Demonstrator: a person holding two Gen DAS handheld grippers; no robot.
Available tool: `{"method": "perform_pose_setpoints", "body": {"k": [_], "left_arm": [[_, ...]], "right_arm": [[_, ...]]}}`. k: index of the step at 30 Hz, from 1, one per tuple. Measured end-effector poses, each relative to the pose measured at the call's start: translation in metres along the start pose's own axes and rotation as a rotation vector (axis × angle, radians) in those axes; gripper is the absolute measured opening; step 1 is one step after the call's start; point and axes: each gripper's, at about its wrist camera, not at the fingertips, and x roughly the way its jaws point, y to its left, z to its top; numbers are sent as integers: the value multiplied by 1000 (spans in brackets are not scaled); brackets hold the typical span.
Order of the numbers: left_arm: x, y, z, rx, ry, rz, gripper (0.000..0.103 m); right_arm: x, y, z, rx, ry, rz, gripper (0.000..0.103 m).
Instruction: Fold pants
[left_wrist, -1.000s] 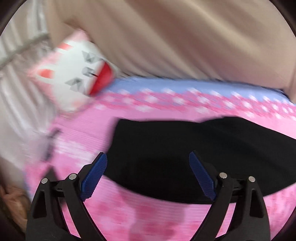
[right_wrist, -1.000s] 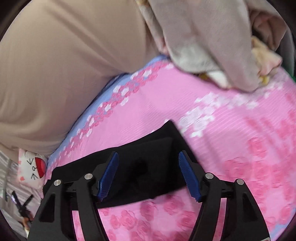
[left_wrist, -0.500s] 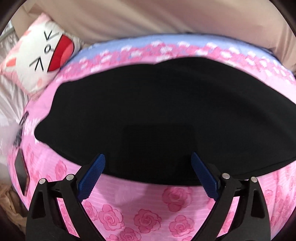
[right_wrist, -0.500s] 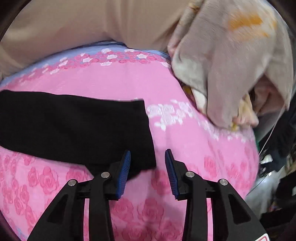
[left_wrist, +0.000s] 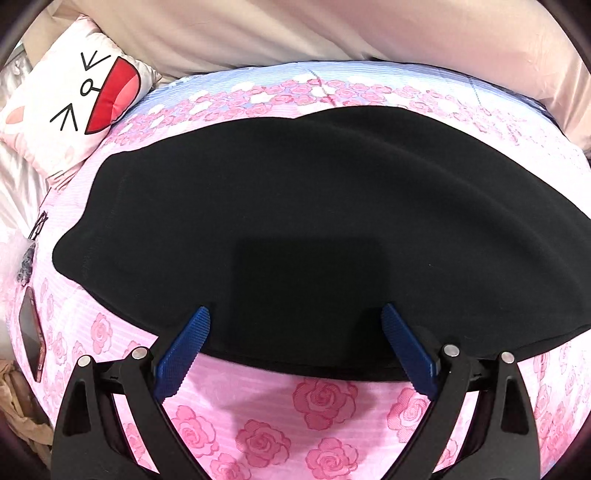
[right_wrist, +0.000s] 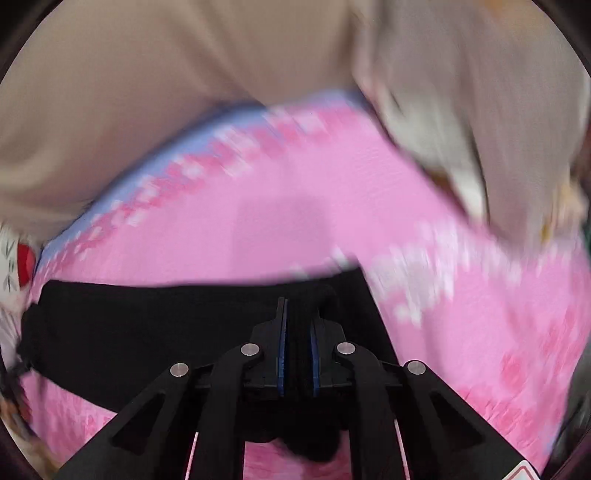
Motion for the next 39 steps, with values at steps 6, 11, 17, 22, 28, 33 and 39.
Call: {"method": "perform_pose_setpoints", "body": {"k": [6,11,17,22,28,33,39], "left_arm": [[-1,-1,2,-9,-6,-32,92],[-2,-13,2,19,-2,-55,92],[-2,-42,8,49,-5,-80,93],[-8,-47,4,52,-8,-74,93],[-8,-18,-2,11,-4,-34,94],[3,-2,1,-35,15,-15,94],[14,35,8,-104,21,53,95]], "right_arm": [[-67,39,-10,-278,-196,-87,33],[-29,-36,-58,-118,1,-372,45],[-39,-28,-45,26,-54,-118,62],[34,2,-29,-86,72,-179,8],[30,4,-7,-177,-25,-371,17],[17,2,-21,-105,-75,-454,27],[-22,53,-31,-86,-99,-339,28]]}}
